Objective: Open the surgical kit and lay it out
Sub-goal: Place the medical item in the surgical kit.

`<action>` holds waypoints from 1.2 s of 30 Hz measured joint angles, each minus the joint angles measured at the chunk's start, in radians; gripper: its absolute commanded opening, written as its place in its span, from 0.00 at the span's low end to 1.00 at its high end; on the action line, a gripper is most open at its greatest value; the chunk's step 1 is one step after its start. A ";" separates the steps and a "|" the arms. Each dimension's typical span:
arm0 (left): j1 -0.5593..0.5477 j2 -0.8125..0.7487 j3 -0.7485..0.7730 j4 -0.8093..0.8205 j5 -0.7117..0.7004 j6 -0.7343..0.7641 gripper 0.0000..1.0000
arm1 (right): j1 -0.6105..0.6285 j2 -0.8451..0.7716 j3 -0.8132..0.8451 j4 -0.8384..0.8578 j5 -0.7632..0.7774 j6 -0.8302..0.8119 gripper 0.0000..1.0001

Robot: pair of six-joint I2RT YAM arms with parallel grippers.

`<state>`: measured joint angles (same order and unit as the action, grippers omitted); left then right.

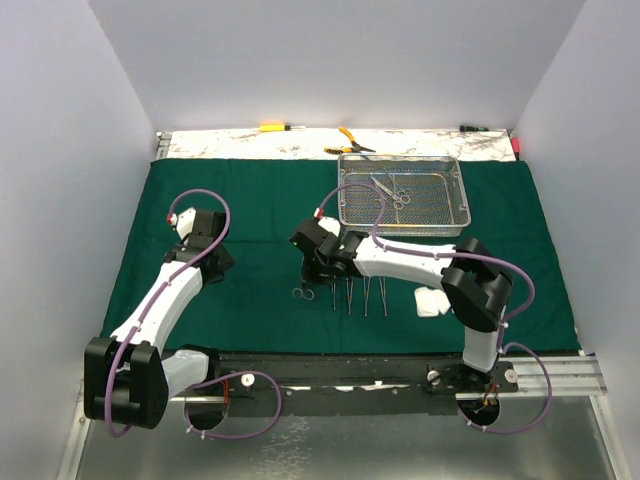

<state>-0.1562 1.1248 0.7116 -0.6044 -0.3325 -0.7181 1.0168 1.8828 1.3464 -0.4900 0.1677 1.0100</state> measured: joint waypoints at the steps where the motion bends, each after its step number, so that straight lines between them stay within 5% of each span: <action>1: 0.000 0.000 0.000 -0.001 0.003 0.000 0.41 | 0.007 0.000 -0.008 0.003 0.000 0.008 0.01; 11: 0.000 0.000 0.000 -0.005 0.003 -0.005 0.42 | 0.048 0.042 -0.029 0.002 -0.013 0.042 0.04; 14: 0.000 -0.001 0.000 -0.005 0.003 -0.009 0.42 | 0.049 0.065 -0.029 0.001 -0.027 0.045 0.28; 15: 0.000 -0.003 -0.001 -0.005 0.002 -0.016 0.42 | 0.049 0.077 -0.029 -0.003 -0.035 0.046 0.47; 17: 0.000 -0.003 -0.001 -0.005 0.002 -0.017 0.42 | 0.049 0.076 -0.024 -0.006 -0.039 0.053 0.51; 27: 0.000 -0.021 -0.001 -0.016 -0.032 -0.031 0.43 | -0.017 -0.037 0.164 -0.124 0.060 -0.045 0.52; 36: 0.000 -0.025 -0.002 -0.017 -0.034 -0.042 0.43 | -0.382 -0.175 0.181 -0.129 0.146 -0.293 0.50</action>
<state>-0.1562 1.0996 0.7101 -0.6212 -0.3668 -0.7605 0.6346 1.7073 1.5272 -0.6193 0.3138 0.7170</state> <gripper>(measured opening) 0.430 0.503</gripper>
